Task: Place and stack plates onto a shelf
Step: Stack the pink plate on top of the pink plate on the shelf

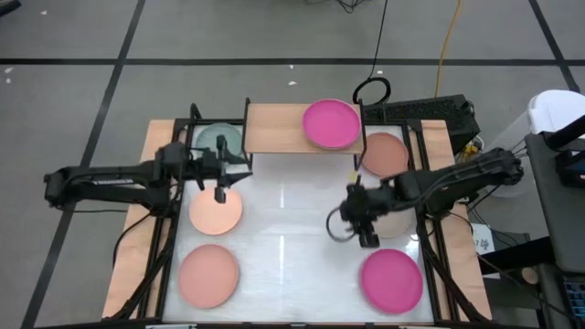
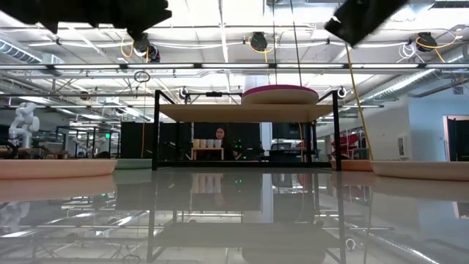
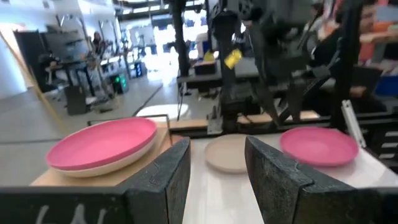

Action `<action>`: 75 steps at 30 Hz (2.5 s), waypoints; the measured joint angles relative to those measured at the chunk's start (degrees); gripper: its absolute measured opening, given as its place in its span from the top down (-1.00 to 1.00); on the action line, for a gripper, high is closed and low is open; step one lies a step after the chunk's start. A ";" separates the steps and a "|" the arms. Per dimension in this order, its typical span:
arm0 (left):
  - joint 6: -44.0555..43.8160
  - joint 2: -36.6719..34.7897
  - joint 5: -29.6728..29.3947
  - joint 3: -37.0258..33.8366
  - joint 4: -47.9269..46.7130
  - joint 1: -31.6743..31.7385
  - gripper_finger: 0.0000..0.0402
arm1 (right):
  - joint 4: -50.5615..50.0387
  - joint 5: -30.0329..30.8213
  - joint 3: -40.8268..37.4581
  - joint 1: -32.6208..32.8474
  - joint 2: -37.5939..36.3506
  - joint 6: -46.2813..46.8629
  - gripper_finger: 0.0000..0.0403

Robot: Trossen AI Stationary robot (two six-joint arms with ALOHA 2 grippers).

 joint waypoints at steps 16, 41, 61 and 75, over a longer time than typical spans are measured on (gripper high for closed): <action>-0.67 0.06 -1.03 -4.38 8.76 -0.57 0.21 | 14.83 -9.82 -20.54 11.89 1.72 17.41 0.26; -3.26 0.11 -1.07 -4.38 7.64 -0.59 0.21 | 16.88 -5.05 -29.03 13.87 1.70 20.57 0.28; -4.18 0.11 -1.52 -4.38 7.73 -0.59 0.21 | 18.11 -7.82 -26.76 13.54 -0.50 19.64 0.99; -3.82 0.11 -2.03 -4.38 7.77 -0.59 0.21 | 28.87 8.58 -18.61 2.28 -11.48 15.48 1.00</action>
